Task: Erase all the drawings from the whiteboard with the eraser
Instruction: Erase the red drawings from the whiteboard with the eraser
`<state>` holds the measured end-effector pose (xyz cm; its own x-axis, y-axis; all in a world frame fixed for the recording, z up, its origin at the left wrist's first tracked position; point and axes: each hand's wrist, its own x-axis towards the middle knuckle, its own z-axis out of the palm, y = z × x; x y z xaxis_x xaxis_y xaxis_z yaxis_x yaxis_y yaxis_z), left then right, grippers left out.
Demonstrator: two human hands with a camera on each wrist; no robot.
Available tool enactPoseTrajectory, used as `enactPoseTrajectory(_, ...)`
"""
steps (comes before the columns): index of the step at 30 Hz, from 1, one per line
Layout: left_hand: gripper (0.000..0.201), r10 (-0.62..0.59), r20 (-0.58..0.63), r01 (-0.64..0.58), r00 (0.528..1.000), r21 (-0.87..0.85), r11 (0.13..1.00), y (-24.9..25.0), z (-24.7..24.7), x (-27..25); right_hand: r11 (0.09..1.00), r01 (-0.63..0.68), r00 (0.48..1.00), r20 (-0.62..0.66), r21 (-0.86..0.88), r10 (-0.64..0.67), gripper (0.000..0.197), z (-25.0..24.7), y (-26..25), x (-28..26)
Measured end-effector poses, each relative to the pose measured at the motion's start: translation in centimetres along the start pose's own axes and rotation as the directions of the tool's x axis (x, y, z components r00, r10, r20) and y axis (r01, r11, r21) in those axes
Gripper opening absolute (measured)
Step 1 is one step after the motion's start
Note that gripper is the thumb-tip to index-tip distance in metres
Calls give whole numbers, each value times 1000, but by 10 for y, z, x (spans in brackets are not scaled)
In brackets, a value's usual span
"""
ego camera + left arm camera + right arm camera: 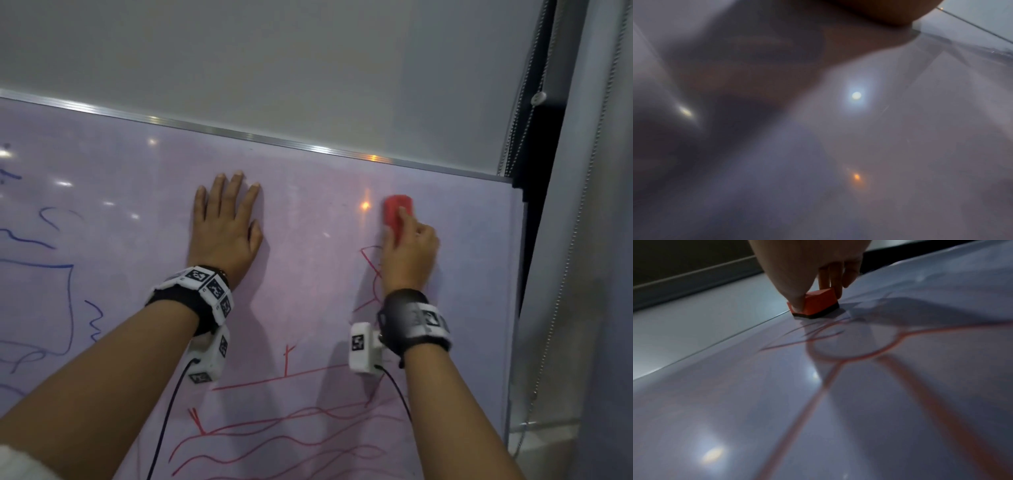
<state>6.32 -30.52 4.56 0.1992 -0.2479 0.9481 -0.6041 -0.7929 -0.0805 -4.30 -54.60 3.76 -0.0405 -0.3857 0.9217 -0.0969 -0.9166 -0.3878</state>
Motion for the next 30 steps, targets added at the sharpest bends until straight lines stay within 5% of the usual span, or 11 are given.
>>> enactPoseTrajectory(2, 57, 5, -14, -5, 1000, -1, 1000, 0, 2, -1, 957, -291, 957, 13, -4, 291, 40, -12, 37, -2)
enactPoseTrajectory(4, 56, 9, -32, -9, 999, 3, 1000, 1, 4, 0, 903, -430, 903, -1, -16, 430, 41, -19, 48, -11)
enactPoseTrajectory(6, 57, 8, -31, -8, 999, 4, 1000, 1, 4, -1, 948, -315, 949, -18, -34, 315, 36, -15, 34, -26)
enactPoseTrajectory(8, 57, 2, -18, -2, 1000, 2, 1000, 1, 2, -3, 998, -59, 998, -5, -14, 59, 36, -8, 5, -50)
enactPoseTrajectory(11, 58, -2, 0, 2, 1000, -4, 1000, 0, 0, -3, 984, 172, 978, 107, 56, -177, 34, -8, -7, -79)
enactPoseTrajectory(14, 58, 1, 6, -1, 1000, 11, 1000, 0, 1, -1, 989, 144, 987, 58, 44, -147, 25, -14, 21, -66)
enactPoseTrajectory(18, 59, -9, 3, 9, 1000, 3, 1000, 0, 2, -2, 977, -186, 982, -28, 100, 189, 24, -10, 22, -46)
enactPoseTrajectory(22, 58, -9, 1, 9, 1000, -11, 1000, 0, 0, -2, 971, 221, 973, 48, 95, -226, 27, 1, -21, -89)
enactPoseTrajectory(24, 58, -6, 3, 6, 1000, -14, 1000, -1, -1, -2, 958, 276, 954, 101, 73, -282, 27, 0, -7, -94)
enactPoseTrajectory(27, 58, -2, -7, 2, 1000, -12, 1000, -1, 0, -1, 998, 61, 998, -25, 13, -61, 35, -10, 47, -79)
enactPoseTrajectory(30, 57, 5, -19, -6, 1000, -10, 1000, 0, 2, -1, 960, -267, 956, -101, 82, 274, 38, -17, 70, -66)
